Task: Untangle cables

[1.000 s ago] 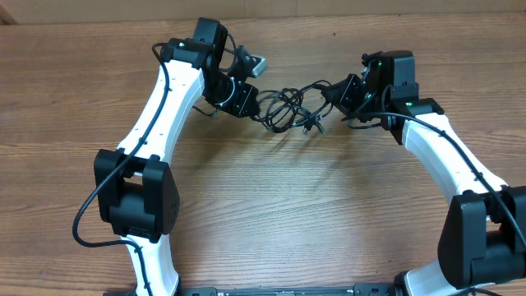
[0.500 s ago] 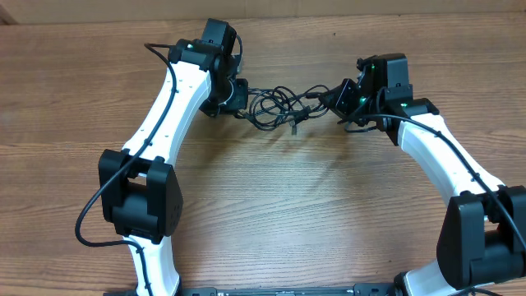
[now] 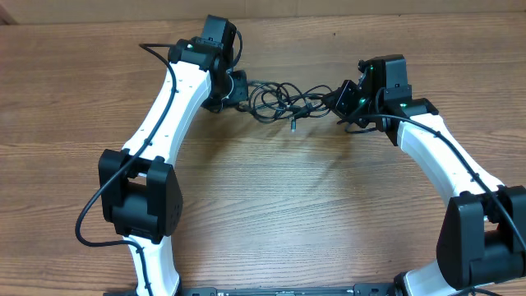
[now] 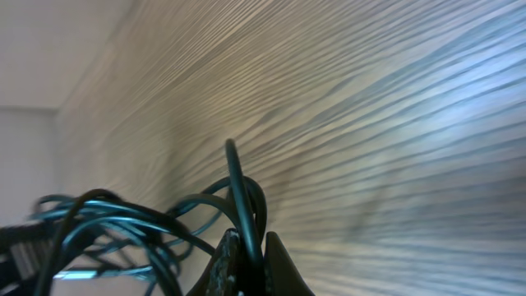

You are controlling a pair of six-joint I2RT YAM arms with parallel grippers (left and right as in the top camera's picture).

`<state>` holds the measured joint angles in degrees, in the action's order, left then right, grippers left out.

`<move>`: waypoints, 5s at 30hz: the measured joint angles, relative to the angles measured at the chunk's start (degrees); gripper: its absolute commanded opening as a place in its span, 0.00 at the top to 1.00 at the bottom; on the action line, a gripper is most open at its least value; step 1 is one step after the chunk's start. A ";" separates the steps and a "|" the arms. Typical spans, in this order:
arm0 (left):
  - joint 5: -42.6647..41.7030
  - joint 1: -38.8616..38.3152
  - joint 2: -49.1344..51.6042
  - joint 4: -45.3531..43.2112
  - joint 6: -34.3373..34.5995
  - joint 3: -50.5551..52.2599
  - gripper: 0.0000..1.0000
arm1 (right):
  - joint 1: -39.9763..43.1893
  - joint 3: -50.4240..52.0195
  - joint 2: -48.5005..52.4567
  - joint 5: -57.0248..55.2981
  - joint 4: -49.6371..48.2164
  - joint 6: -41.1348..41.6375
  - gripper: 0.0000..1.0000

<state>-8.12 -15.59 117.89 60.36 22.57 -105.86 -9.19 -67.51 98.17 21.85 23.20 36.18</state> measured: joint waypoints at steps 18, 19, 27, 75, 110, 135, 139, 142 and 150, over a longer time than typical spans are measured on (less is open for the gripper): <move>-17.46 5.14 0.00 1.11 -8.92 0.00 0.96 | -5.42 0.00 4.02 -17.20 -0.13 -2.58 0.96; -15.08 5.14 0.00 2.08 -8.04 0.02 0.96 | -5.68 0.00 4.02 -17.14 -0.09 -2.75 0.96; -2.45 4.66 0.00 5.09 -4.35 0.02 0.96 | -7.10 0.00 4.07 -12.66 -0.13 -3.28 0.96; -22.29 -2.08 0.00 -0.15 16.55 3.50 0.62 | -6.64 0.00 4.57 3.39 -3.19 4.13 0.96; -15.47 -0.87 0.00 1.25 3.87 11.13 0.37 | -6.54 0.00 4.57 -2.73 -2.97 1.90 0.96; -23.10 -5.84 0.00 -1.25 10.12 6.97 0.48 | -6.54 0.00 4.57 -2.84 -2.97 2.40 0.96; -21.07 -6.80 0.00 -1.27 13.97 6.97 0.46 | -6.54 0.00 4.57 -2.82 -2.97 2.62 0.96; -19.96 -7.65 0.00 -1.33 16.57 6.97 0.48 | -6.54 0.00 4.57 -2.82 -2.95 2.80 0.96; -16.72 -8.20 0.00 -2.29 22.88 6.97 0.54 | -6.54 0.00 4.57 -2.84 -2.95 2.80 0.96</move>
<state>-24.84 -23.79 117.89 58.06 45.45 -98.89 -15.73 -67.51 102.74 19.00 20.25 38.98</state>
